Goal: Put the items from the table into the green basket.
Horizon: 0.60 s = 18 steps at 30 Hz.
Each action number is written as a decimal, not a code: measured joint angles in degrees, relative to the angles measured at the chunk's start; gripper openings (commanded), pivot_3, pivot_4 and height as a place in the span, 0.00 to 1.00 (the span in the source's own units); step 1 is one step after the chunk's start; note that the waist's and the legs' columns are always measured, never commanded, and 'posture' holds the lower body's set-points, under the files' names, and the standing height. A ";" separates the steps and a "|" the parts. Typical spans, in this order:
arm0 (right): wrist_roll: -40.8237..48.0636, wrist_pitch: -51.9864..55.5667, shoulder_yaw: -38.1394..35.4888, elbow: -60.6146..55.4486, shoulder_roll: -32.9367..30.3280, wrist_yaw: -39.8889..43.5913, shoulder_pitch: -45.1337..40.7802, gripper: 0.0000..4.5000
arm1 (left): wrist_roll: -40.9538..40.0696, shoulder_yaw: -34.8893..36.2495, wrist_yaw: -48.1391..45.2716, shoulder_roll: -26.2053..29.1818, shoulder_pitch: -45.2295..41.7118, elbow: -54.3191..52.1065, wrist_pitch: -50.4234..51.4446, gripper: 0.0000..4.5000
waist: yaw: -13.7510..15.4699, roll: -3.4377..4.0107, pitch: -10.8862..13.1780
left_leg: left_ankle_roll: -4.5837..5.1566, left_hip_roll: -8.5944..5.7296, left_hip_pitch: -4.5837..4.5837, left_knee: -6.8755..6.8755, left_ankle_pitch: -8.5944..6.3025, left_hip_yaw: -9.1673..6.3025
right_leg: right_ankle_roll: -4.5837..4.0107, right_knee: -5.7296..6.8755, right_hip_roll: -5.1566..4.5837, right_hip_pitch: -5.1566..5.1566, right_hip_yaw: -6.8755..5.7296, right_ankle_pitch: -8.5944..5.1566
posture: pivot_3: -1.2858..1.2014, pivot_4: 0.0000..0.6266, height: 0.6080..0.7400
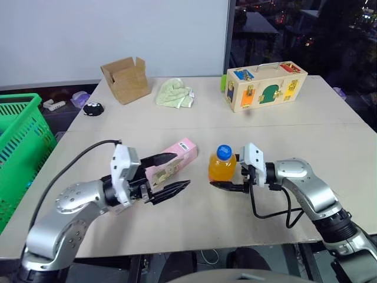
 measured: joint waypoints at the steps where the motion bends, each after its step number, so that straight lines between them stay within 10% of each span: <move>1: -0.14 0.39 0.10 0.14 -0.07 -0.01 -0.30 0.69 | 0.84 -1.95 0.32 -1.05 -0.53 -0.10 -0.14 1.00 | 0.02 0.00 0.00 | 0.01 -0.02 -0.02 0.00 -0.01 -0.01 | 0.00 -0.01 -0.03 0.00 0.01 0.00 | 0.54 0.00 1.00; 6: -0.26 2.79 0.16 0.68 -1.24 0.33 0.02 0.69 | 4.83 -7.04 1.60 -3.09 -1.89 -0.10 -0.94 1.00 | 0.05 -0.01 0.00 | 0.02 -0.06 0.00 0.00 -0.01 0.01 | 0.01 -0.02 -0.08 0.01 0.02 0.01 | 0.54 0.00 1.00; 8: -0.32 3.11 0.09 0.66 -2.79 0.44 1.88 1.00 | 6.33 -7.70 1.61 -3.17 -1.78 -0.09 -1.33 1.00 | 0.05 -0.02 0.00 | 0.01 -0.07 0.01 0.00 -0.01 0.02 | 0.00 0.00 -0.07 0.02 -0.01 -0.01 | 0.54 0.00 1.00; 18: -2.41 1.82 1.07 3.41 -2.33 -0.25 3.63 1.00 | 9.19 -10.20 2.51 -3.34 -2.32 -0.05 -0.86 1.00 | -1.08 -0.03 -0.03 | 0.02 -0.02 0.13 0.00 0.00 -0.02 | 0.19 0.09 0.03 0.06 0.06 -0.11 | 0.54 0.00 1.00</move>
